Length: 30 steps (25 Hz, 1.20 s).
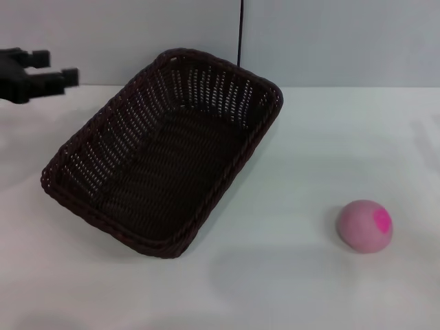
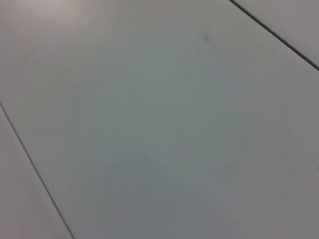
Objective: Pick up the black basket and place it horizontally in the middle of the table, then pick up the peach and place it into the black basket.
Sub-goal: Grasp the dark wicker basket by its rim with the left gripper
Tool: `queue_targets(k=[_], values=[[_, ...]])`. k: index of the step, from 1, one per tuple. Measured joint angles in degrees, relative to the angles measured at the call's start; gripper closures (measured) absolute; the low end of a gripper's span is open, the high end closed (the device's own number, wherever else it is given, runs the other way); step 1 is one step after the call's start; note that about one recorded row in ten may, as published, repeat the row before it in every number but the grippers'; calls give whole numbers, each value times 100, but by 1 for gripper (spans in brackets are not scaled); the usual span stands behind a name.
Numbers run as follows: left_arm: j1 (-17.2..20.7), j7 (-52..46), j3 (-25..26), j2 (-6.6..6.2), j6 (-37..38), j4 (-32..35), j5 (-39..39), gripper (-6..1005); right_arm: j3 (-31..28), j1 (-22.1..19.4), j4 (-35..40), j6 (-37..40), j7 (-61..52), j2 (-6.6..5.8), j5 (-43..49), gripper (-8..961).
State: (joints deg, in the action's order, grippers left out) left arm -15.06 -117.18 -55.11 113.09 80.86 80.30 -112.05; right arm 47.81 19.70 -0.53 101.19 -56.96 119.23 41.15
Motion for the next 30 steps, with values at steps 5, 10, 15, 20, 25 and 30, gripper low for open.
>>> queue_targets(k=[5, 10, 15, 20, 25, 30], values=[[-942, -959, -89, 461, 837, 959, -2539, 346, 0, -27, -9, 6, -106, 5, -9, 241], [-1493, -1593, -399, 487, 1058, 891, -3380, 351, 0, -27, -9, 6, -121, 16, -10, 242], [-1894, -1873, -493, 512, 1090, 427, -3688, 356, 0, -35, -22, 10, -130, 15, 7, 242], [-2218, -2049, -738, 524, 854, -279, -3811, 362, 0, -50, -26, 11, -131, 13, 5, 242], [-2314, -2114, -822, 525, 740, -486, -3860, 367, 46, -47, -28, 15, -131, 12, 25, 241], [-2384, -2421, -1294, 533, 253, -629, -4059, 373, 67, -48, -35, 15, -100, 12, 79, 241]])
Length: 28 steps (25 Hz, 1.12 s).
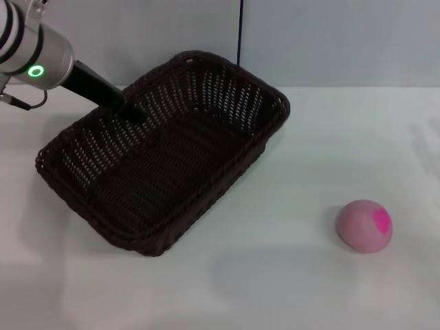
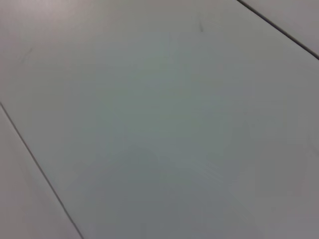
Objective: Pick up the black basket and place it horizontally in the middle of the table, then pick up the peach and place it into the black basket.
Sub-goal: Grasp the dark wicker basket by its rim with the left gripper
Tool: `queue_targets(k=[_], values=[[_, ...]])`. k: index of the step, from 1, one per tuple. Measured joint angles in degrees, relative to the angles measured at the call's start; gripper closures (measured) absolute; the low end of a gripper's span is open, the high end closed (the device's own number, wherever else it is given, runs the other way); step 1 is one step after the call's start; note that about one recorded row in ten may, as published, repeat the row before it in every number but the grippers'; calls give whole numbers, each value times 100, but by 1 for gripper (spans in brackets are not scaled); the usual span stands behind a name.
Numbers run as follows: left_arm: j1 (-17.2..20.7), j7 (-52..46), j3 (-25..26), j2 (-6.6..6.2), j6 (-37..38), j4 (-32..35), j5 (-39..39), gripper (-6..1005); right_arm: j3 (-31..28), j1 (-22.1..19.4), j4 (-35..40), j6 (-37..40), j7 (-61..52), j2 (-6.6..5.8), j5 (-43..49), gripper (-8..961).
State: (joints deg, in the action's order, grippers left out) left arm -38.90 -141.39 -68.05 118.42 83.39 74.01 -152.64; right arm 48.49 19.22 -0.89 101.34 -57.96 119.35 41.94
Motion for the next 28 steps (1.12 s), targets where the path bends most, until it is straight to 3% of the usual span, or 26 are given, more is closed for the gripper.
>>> queue_targets(k=[12, 20, 28], values=[[-1, -219, -162, 10, 42, 519, 30, 386, -69, -133, 47, -30, -22, -23, -25, 241], [-69, -150, -621, 14, -347, 68, -51, 394, -64, -87, 143, -1, -40, -35, -4, 241], [-6, -293, -665, 15, -729, 134, -131, 403, -67, -128, 202, -15, -89, -36, 0, 240]])
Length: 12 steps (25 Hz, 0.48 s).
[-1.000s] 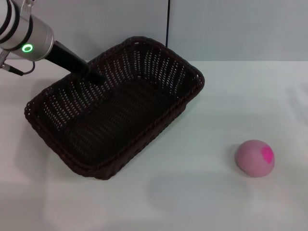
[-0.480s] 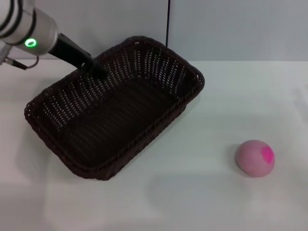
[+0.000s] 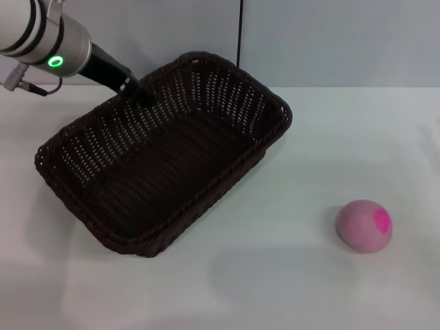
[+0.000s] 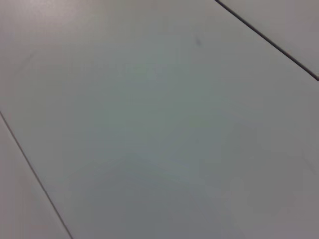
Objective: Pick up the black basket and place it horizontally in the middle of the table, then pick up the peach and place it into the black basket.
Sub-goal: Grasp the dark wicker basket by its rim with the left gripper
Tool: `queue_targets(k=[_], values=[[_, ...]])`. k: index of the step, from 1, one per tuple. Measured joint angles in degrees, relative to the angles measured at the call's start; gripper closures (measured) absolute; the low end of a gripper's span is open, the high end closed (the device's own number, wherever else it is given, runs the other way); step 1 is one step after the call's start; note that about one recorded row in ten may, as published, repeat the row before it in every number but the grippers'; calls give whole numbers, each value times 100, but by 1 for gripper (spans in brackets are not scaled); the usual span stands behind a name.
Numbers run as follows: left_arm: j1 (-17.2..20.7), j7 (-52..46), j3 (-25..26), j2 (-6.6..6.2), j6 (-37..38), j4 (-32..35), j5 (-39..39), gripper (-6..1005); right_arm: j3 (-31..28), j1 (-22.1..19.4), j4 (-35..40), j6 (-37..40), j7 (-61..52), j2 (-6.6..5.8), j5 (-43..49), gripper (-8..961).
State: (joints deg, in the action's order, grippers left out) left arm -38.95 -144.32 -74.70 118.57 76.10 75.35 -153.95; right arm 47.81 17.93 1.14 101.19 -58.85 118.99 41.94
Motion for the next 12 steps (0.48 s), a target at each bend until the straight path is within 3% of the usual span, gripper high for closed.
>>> queue_targets(k=[12], values=[[-475, 81, -221, 9, 36, -730, -578, 416, 0, -36, 123, -57, -91, -22, -17, 241]])
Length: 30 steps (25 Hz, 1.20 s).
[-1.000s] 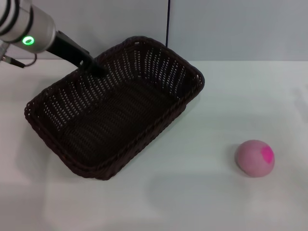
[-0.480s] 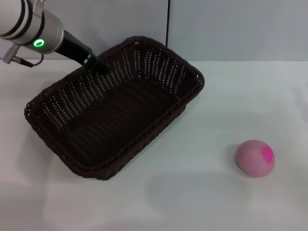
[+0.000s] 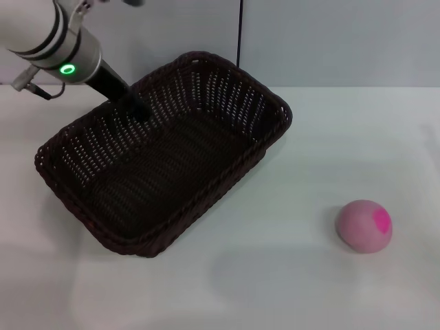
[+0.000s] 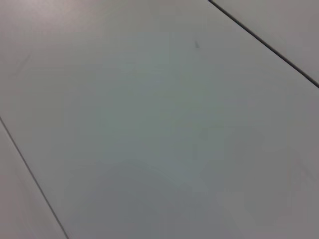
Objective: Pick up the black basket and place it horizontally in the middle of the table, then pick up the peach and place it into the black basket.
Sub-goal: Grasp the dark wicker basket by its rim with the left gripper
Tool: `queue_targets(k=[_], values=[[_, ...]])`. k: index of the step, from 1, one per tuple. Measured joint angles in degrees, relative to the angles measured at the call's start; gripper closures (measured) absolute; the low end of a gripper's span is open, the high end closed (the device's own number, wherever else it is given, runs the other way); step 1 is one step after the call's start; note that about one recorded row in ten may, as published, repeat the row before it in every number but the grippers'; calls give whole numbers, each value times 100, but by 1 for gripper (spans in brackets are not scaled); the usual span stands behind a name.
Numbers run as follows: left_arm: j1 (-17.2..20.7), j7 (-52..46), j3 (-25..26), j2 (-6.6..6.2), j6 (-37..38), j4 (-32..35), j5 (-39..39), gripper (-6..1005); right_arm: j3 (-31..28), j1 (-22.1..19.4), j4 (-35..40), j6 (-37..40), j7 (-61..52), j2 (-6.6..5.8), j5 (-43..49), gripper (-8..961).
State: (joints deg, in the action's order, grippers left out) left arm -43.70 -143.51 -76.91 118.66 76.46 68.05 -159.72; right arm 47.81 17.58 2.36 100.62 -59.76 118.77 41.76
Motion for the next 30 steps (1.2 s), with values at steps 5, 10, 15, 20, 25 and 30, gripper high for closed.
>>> queue_targets(k=[5, 10, 15, 20, 25, 30], values=[[-173, 19, -81, 0, 34, -340, -167, 422, 0, 0, 27, -10, -5, -2, 12, 242], [-283, 40, -121, 4, -20, -582, -283, 427, 0, -1, 28, -41, -1, -3, -5, 242], [-350, 132, -133, 3, 48, -677, -369, 433, 0, -8, 27, -93, 22, -3, -10, 241], [-275, 319, -228, -12, 154, -535, -376, 438, -72, -24, 25, -97, 37, 8, -19, 241], [101, 651, -758, -25, 161, 233, -379, 530, -79, -27, 25, -104, 39, 3, -20, 240], [256, 1473, -881, -25, 165, 793, -367, 608, -79, -27, 27, -129, 38, 4, -20, 242]])
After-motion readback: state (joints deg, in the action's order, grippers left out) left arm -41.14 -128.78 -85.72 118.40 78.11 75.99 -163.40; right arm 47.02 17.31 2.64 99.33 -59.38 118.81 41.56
